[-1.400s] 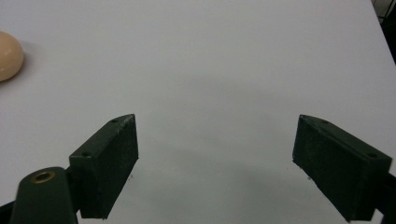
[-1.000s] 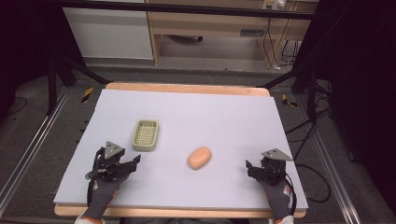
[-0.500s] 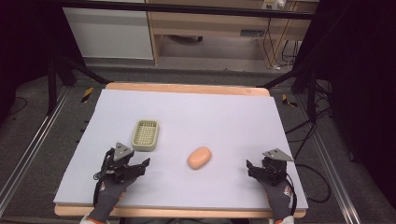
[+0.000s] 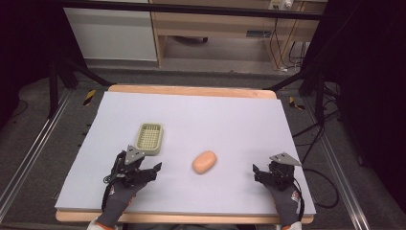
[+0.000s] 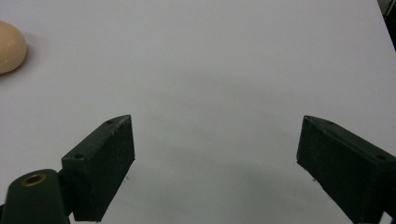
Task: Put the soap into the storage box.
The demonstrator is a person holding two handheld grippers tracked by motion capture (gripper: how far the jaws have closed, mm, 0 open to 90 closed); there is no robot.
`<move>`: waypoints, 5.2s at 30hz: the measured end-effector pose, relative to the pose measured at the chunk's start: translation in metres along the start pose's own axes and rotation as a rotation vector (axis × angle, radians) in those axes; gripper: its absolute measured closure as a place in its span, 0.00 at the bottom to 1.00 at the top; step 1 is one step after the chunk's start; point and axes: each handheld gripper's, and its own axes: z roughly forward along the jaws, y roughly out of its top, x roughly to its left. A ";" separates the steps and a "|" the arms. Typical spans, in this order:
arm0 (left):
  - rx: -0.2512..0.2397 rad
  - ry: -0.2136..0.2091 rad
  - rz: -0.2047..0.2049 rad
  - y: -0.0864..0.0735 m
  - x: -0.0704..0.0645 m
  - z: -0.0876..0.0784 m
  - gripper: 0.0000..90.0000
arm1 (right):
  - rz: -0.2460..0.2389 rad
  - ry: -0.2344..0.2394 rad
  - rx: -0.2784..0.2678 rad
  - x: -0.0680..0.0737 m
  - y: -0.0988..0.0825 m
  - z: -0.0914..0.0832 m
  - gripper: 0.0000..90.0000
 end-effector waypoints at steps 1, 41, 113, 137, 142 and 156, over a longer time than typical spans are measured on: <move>0.002 -0.002 0.001 0.001 0.000 0.000 0.31 | 0.002 -0.001 -0.001 0.000 0.000 0.000 0.13; 0.007 -0.028 0.126 0.057 -0.045 0.021 0.26 | -0.004 -0.010 -0.008 0.000 0.002 -0.002 0.12; 0.177 -0.139 0.240 0.068 -0.111 0.102 0.21 | -0.001 -0.014 0.001 -0.001 0.002 -0.001 0.12; 0.257 -0.146 0.261 0.062 -0.112 0.125 0.27 | 0.006 -0.008 0.010 -0.001 0.002 0.000 0.12; 0.266 -0.158 0.261 0.062 -0.112 0.127 0.30 | 0.006 -0.007 0.011 -0.001 0.002 0.000 0.12; 0.291 -0.170 0.260 0.061 -0.112 0.132 0.34 | -0.003 -0.006 0.011 -0.001 0.002 0.001 0.12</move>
